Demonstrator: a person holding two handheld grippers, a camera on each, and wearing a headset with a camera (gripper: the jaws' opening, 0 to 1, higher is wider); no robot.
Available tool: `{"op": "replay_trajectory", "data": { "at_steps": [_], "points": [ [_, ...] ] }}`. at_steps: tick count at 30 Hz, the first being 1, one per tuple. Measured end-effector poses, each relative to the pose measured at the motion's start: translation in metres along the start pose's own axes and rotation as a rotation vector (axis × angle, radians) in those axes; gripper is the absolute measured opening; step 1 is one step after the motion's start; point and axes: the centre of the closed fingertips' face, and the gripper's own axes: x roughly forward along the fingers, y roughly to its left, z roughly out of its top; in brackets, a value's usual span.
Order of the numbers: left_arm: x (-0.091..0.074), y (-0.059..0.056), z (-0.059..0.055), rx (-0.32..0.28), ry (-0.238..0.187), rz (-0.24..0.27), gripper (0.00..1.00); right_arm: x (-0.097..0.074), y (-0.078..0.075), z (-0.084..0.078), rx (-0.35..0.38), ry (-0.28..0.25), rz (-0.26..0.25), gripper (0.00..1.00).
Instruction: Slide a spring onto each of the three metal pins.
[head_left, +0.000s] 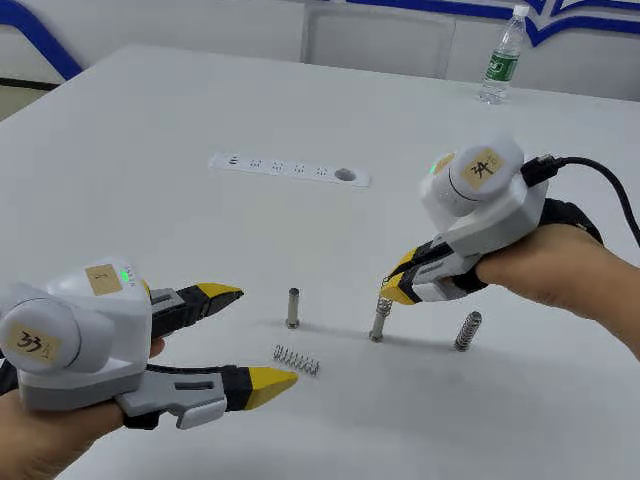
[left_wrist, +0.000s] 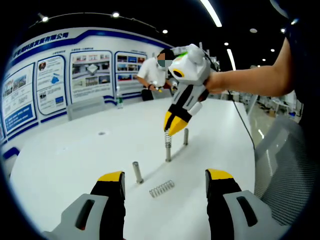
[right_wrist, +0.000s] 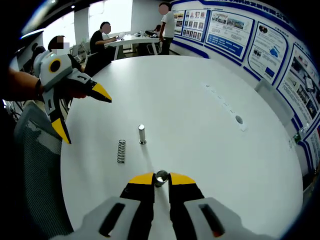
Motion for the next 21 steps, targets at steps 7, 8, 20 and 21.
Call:
{"op": "replay_trajectory", "data": {
  "at_steps": [7,8,20,21],
  "points": [
    [0.001,0.000,0.000,0.000,0.001,0.001,0.66,0.014,0.003,-0.012,0.005,0.021,0.000,0.12],
    [0.001,0.000,0.000,0.000,0.001,0.000,0.66,0.015,0.004,-0.014,0.007,0.027,0.004,0.12],
    [0.000,0.000,-0.002,-0.001,0.005,0.003,0.66,0.028,0.006,-0.024,-0.005,0.060,-0.003,0.12],
    [0.000,0.000,-0.002,-0.001,0.005,0.003,0.66,0.029,0.006,-0.026,-0.013,0.068,-0.003,0.12]
  ]
}}
